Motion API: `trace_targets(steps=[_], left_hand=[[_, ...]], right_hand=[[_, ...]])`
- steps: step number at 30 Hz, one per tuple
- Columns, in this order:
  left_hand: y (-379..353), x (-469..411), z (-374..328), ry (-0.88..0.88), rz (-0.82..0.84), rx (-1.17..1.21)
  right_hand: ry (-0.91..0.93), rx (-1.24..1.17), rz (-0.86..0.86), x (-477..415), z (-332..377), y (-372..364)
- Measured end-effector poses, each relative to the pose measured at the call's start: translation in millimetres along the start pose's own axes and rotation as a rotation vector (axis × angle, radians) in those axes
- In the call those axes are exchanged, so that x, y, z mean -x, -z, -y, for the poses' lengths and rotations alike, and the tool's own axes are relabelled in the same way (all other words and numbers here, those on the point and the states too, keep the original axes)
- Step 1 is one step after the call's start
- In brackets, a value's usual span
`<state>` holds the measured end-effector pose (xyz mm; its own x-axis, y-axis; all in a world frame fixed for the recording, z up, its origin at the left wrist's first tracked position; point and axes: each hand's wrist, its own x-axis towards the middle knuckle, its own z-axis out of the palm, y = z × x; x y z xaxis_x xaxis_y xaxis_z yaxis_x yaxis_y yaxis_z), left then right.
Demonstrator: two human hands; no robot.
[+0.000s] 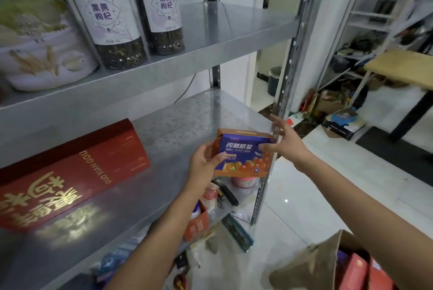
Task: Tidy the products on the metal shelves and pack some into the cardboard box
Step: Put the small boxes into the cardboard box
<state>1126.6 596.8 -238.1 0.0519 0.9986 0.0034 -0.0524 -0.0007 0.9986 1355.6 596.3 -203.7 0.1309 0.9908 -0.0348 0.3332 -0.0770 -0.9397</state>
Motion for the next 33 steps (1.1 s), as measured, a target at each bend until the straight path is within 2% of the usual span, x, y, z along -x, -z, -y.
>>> trace_targets(steps=[2, 5, 7, 14, 15, 17, 19, 21, 25, 28, 33], left_hand=[[-2, 15, -5, 0.061, -0.004, 0.079], [-12, 37, -11, 0.149, 0.03, 0.175], [-21, 49, -17, 0.211, 0.045, 0.215], [-38, 79, -33, 0.251, 0.038, 0.248], [-41, 84, -34, 0.247, 0.028, 0.192], [-47, 91, -32, 0.194, -0.04, -0.102], [-56, 106, -34, 0.059, -0.126, -0.353], [-69, 123, -42, -0.043, -0.078, -0.331], [-91, 151, -59, 0.023, 0.121, -0.201], [-95, 164, -72, 0.077, 0.133, -0.16], [-95, 183, -77, 0.036, 0.108, 0.042]], right_hand=[[-0.111, -0.172, -0.003, 21, -7, 16], [-0.247, -0.336, 0.22, 53, -15, 33], [-0.252, -0.376, 0.318, 72, -15, 38], [-0.204, -0.415, 0.15, 121, 4, 45], [-0.203, -0.42, 0.125, 127, 7, 44], [-0.178, -0.405, 0.054, 137, 12, 40], [-0.132, -0.343, -0.042, 144, 13, 35], [-0.071, -0.242, -0.139, 149, 12, 30], [0.096, 0.106, -0.275, 160, 14, 22], [0.157, 0.082, -0.232, 170, 21, 24], [0.262, -0.055, 0.017, 189, 31, 28]])
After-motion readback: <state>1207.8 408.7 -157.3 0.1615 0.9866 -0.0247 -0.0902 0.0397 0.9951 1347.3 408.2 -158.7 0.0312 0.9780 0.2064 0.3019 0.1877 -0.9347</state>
